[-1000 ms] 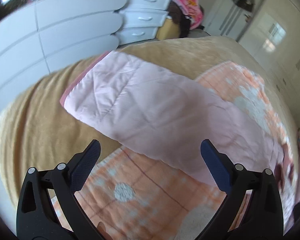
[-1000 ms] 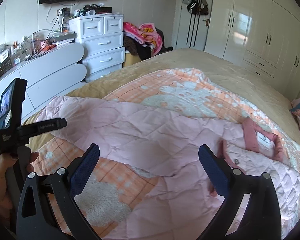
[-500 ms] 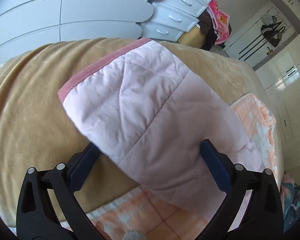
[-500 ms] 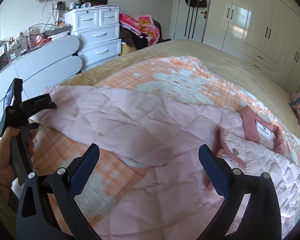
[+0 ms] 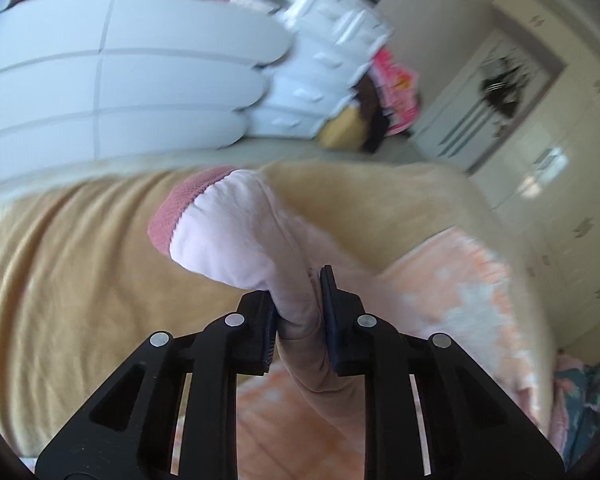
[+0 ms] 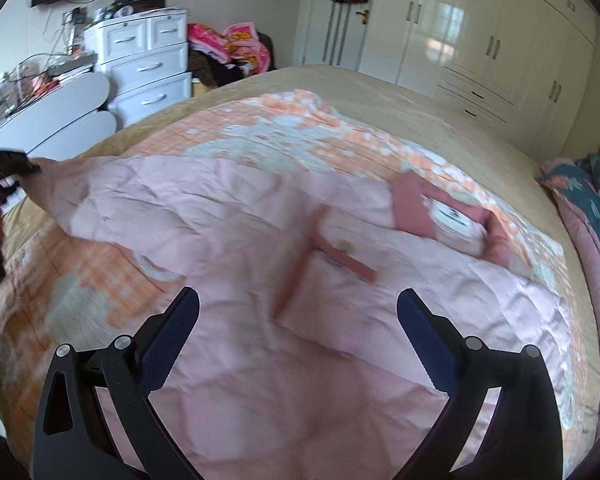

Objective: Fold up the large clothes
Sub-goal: 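Grasp the other sleeve cuff with the left tool and lift it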

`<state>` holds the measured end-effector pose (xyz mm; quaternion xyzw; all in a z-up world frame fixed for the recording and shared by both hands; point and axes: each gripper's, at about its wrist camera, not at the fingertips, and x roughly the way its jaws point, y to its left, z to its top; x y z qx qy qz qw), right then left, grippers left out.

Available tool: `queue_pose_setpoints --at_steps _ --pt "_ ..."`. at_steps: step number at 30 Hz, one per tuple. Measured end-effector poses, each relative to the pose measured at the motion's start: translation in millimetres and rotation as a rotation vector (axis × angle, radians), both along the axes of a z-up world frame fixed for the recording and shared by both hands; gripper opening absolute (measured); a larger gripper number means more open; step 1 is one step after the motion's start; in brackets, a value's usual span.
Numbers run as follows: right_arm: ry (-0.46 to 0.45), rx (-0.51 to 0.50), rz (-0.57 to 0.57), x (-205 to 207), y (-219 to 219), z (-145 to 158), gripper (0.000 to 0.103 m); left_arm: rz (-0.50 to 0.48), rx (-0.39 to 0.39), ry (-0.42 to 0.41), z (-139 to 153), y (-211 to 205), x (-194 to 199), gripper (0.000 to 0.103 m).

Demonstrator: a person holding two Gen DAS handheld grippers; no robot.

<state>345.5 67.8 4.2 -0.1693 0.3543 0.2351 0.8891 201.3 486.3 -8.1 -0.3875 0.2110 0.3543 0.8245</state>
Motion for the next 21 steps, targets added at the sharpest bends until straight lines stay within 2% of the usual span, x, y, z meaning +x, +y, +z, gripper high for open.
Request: queue_pose_setpoints --at_steps 3,10,16,21 --pt "0.005 0.021 -0.042 4 -24 3 0.099 -0.064 0.033 -0.070 32 -16 1 0.009" --pt "-0.011 0.058 -0.097 1 -71 16 0.099 -0.194 0.080 -0.202 81 -72 16 0.006" --pt "-0.033 0.091 -0.147 -5 -112 27 0.099 -0.313 0.157 -0.252 112 -129 26 0.005" --pt "-0.038 0.119 -0.183 -7 -138 29 0.099 -0.391 0.134 -0.317 123 -159 28 0.004"
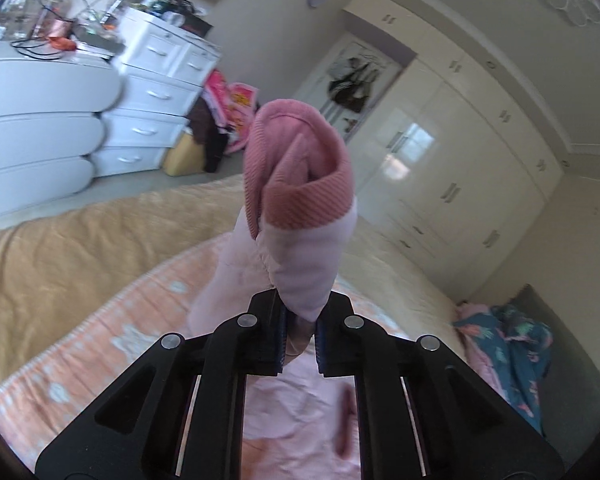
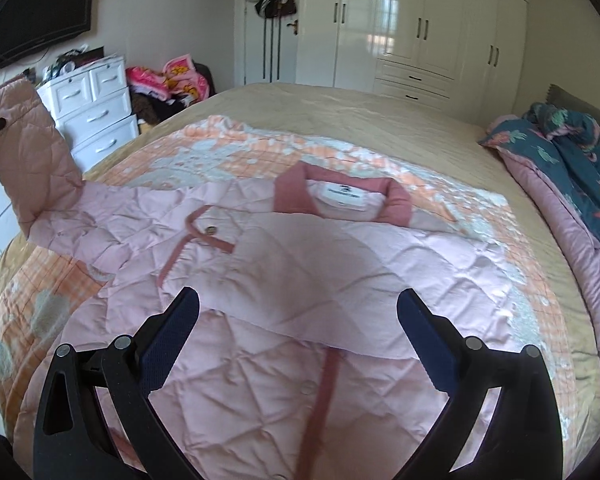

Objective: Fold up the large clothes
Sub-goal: 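Grasp the other sleeve cuff with the left tool and lift it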

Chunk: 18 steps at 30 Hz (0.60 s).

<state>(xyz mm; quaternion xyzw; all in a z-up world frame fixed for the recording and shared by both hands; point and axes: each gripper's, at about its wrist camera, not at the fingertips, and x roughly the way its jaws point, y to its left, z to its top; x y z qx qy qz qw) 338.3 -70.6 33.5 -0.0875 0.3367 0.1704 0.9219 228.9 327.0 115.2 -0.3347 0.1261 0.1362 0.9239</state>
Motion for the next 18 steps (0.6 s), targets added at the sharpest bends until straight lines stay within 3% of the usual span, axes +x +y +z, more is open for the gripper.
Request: queue_pose_setpoints --at_steps 11,18 --pt "-0.002 0.087 -0.088 5 -62 -4 0.099 -0.139 0.081 -0.079 29 -76 6 0.004" --pt "-0.019 0.129 -0.117 9 -95 9 0.099 -0.204 0.129 -0.094 36 -121 17 0.004"
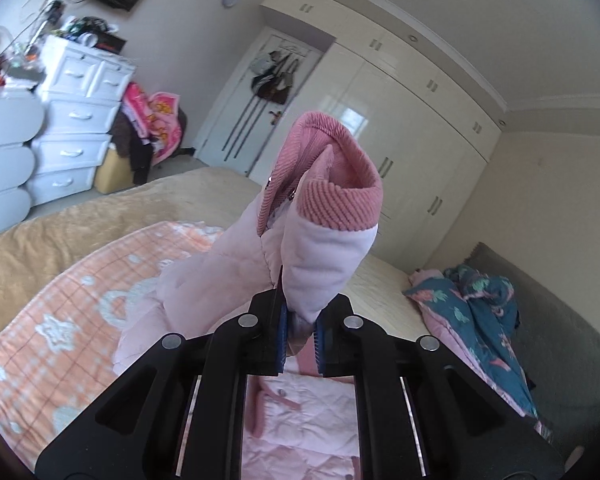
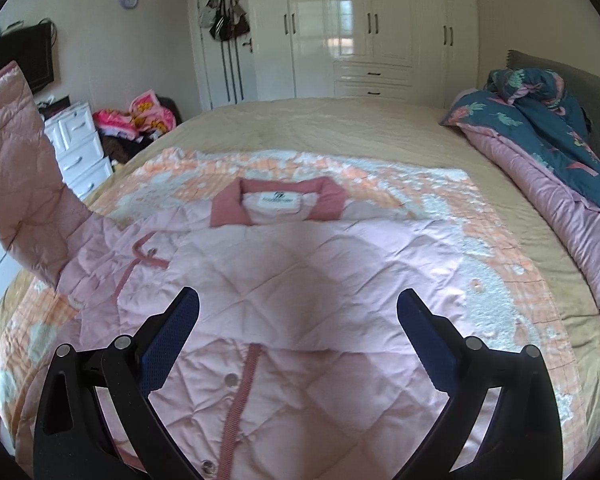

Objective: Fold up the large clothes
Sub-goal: 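Grasp the other sleeve cuff with the left tool and lift it, then lay the sleeve across the jacket front and open the left tool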

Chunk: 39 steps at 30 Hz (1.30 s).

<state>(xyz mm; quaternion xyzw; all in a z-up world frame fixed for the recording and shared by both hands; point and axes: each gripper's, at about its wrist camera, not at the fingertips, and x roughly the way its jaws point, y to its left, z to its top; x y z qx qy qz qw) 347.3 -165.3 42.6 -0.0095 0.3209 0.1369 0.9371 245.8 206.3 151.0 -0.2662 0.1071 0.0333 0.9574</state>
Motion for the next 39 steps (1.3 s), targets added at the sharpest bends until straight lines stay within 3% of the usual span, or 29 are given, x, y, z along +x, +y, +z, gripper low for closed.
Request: queue_pose_setpoints --at_steps 7,13,23,31,39 --pt "0.002 0.033 -0.052 4 -31 12 0.099 -0.042 0.089 0.008 4 -53 8 0.003" --pt "0.035 0.080 -0.063 4 -52 12 0.099 -0.080 0.119 0.052 9 -91 28 0.003" --pt "0.013 0.172 -0.132 2 -96 26 0.099 -0.153 0.179 0.066 23 -152 50 0.003" --pt "0.003 0.251 -0.210 1 -139 35 0.099 -0.220 0.186 0.126 3 -192 71 0.003" --pt "0.010 0.277 -0.276 3 -169 34 0.099 -0.285 0.249 0.194 -28 -233 88 0.003"
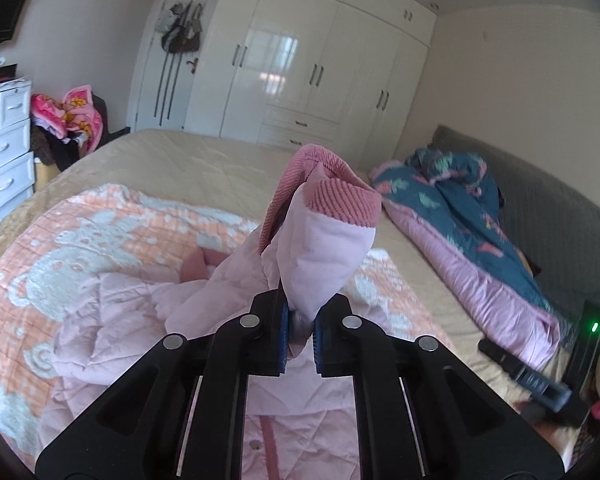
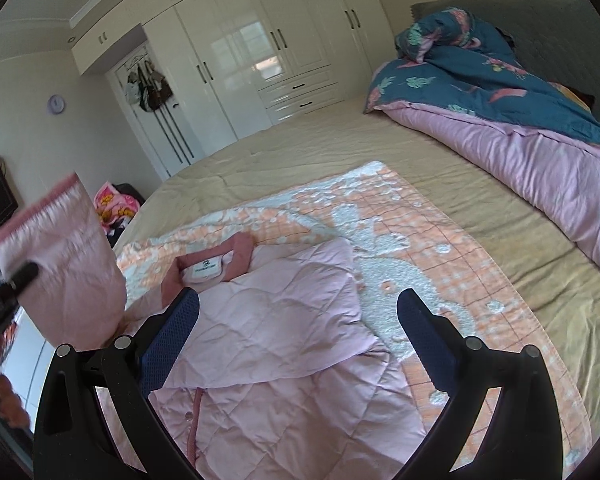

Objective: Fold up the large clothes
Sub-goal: 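Lay the sleeve across the jacket front and open the left tool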

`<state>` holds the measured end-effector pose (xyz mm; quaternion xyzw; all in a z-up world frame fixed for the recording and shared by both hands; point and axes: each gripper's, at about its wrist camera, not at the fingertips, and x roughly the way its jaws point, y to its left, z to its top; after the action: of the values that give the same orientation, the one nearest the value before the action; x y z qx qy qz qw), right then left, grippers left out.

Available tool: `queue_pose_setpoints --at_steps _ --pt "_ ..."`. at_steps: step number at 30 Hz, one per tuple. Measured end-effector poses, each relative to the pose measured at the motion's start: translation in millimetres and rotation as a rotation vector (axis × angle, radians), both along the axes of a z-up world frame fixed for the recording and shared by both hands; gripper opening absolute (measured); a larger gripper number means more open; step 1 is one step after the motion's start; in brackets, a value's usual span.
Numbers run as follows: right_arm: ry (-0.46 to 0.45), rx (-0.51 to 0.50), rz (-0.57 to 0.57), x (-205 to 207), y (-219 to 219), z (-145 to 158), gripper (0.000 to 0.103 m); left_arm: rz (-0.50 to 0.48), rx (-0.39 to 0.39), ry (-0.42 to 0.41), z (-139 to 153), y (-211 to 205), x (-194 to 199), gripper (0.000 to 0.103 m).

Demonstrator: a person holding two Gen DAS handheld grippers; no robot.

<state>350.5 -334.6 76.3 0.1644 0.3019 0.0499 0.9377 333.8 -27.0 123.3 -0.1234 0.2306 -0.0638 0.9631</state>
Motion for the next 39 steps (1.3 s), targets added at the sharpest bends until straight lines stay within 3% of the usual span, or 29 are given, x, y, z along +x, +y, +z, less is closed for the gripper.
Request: queue_pose_setpoints --at_steps 4,9,16,22,25,27,31,33,39 --pt "0.010 -0.112 -0.064 3 -2 -6 0.099 -0.045 0.038 0.076 -29 -21 13 0.003" --pt "0.032 -0.100 -0.087 7 -13 -16 0.099 -0.080 0.083 0.161 -68 -43 25 0.004" --pt "0.032 -0.168 -0.131 9 -16 -19 0.099 -0.152 0.219 0.234 -118 -79 27 0.008" --pt "0.049 -0.168 -0.106 14 -13 -25 0.099 -0.193 0.289 0.279 -145 -94 25 0.020" --pt "0.052 -0.177 -0.096 14 -9 -27 0.099 -0.232 0.304 0.299 -151 -100 23 0.041" --pt "0.053 -0.186 -0.091 15 -6 -27 0.099 -0.274 0.293 0.321 -154 -103 22 0.080" --pt "0.057 -0.202 -0.074 17 2 -29 0.099 -0.327 0.325 0.320 -150 -104 12 0.084" --pt "0.059 -0.206 -0.062 17 7 -30 0.099 -0.337 0.319 0.320 -145 -98 8 0.092" --pt "0.058 -0.212 0.002 17 30 -31 0.099 -0.221 0.278 0.301 -117 -35 6 0.094"
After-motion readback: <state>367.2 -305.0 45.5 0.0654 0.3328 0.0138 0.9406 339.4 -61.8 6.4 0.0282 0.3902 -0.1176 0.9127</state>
